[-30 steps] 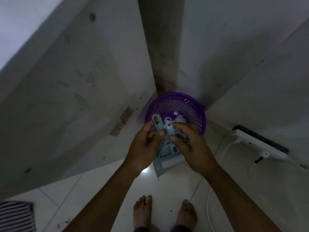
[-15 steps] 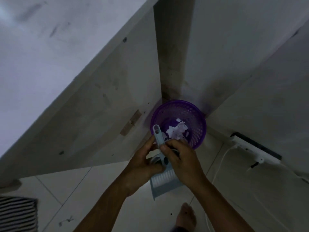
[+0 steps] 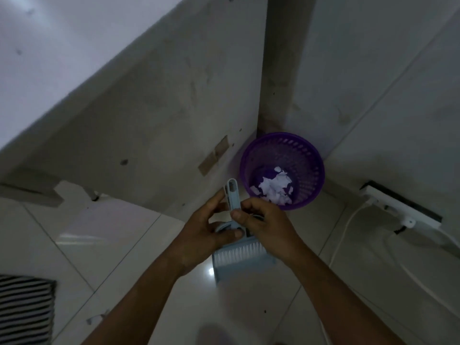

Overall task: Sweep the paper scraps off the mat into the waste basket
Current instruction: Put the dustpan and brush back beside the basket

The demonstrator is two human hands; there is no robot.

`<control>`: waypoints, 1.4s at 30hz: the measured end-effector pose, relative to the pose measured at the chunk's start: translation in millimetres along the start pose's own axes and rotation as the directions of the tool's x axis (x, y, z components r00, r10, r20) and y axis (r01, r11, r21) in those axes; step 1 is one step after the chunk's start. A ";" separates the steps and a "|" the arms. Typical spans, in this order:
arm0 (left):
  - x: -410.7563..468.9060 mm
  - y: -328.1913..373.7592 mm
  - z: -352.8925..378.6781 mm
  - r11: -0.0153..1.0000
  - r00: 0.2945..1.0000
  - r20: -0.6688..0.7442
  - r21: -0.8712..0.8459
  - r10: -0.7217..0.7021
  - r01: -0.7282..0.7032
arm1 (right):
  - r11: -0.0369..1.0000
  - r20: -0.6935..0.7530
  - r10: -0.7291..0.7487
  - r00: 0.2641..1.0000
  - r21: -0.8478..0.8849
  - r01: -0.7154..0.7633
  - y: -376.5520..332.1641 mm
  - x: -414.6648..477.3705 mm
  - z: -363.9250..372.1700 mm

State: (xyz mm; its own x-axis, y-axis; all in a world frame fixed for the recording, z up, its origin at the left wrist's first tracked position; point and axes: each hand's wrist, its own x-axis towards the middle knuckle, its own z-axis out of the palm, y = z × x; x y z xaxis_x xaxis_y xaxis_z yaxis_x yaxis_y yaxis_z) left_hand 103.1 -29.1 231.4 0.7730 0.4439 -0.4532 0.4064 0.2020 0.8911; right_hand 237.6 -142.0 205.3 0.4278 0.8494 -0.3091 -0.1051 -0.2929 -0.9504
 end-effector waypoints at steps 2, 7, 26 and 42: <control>5.2 -21.8 -0.5 1.000 1.000 -0.030 0.001 0.007 -0.007 | 1.000 0.034 -0.013 0.999 -0.024 0.014 19.7 8.3 0.3; 28.4 -81.3 -0.8 0.991 0.992 -0.071 0.085 0.106 -0.100 | 0.988 0.062 -0.104 0.993 -0.110 0.110 72.9 33.6 4.4; 52.7 -187.7 -9.8 0.981 0.954 -0.233 0.081 0.190 -0.176 | 0.941 0.326 0.017 0.945 -0.325 0.095 169.9 84.5 20.1; 109.4 -228.0 -6.3 0.958 0.830 -0.505 0.262 0.237 -0.114 | 0.879 0.069 0.027 0.997 -0.476 0.009 264.4 112.2 16.0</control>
State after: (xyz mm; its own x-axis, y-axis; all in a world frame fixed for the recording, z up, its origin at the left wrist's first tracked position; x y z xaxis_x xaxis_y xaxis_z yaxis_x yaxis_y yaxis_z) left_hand 91.9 -21.1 -21.3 0.4919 0.8571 -0.1532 0.4290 -0.0855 0.8993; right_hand 243.4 -117.1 -81.2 0.3616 0.8695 -0.3366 0.3390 -0.4589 -0.8213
